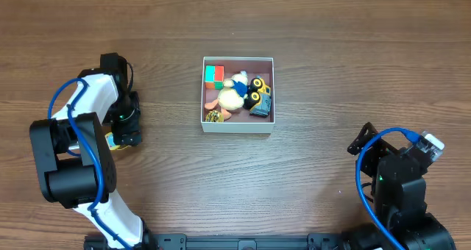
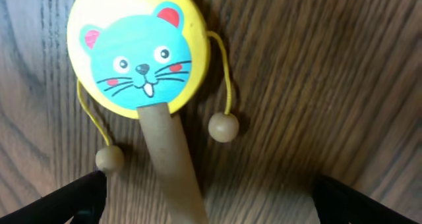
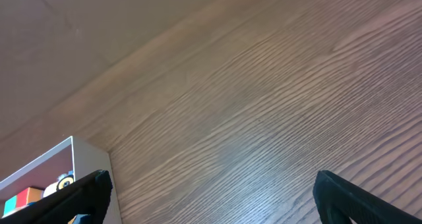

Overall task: Pack container
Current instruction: 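Lower the left gripper onto the rattle drum handle and grasp it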

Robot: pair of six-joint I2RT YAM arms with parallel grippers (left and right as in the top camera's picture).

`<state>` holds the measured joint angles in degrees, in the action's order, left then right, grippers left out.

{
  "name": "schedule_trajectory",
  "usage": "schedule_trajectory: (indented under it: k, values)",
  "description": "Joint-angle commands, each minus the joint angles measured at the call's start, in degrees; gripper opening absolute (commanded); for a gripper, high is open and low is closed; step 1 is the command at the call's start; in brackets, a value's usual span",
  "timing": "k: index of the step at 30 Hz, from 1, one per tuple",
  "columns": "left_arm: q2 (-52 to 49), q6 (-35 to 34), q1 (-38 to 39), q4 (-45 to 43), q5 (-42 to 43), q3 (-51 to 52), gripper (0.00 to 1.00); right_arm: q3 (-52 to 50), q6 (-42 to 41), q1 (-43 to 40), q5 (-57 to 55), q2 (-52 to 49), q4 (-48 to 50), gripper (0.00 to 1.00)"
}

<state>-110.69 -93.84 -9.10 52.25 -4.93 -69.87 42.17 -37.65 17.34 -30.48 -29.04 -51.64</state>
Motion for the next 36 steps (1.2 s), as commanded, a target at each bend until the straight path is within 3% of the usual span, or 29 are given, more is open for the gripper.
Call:
schedule_trajectory:
  k: [1,8,21,36]
  values:
    - [-0.6,1.4,0.7,-1.3,0.5,1.2,1.0,0.2,0.1,0.1,-0.9,0.4,0.3,1.0]
    - [-0.6,2.6,2.5,-2.4,0.5,1.4,0.99,0.2,0.1,0.1,-0.9,0.4,0.3,1.0]
    - [-0.6,0.0,2.9,-4.9,-0.1,7.4,0.79,0.2,0.1,0.1,-0.9,0.4,0.3,1.0]
    - [-0.6,-1.5,-0.1,-4.1,-3.0,7.5,0.81,0.2,0.1,0.1,-0.9,0.4,0.3,1.0]
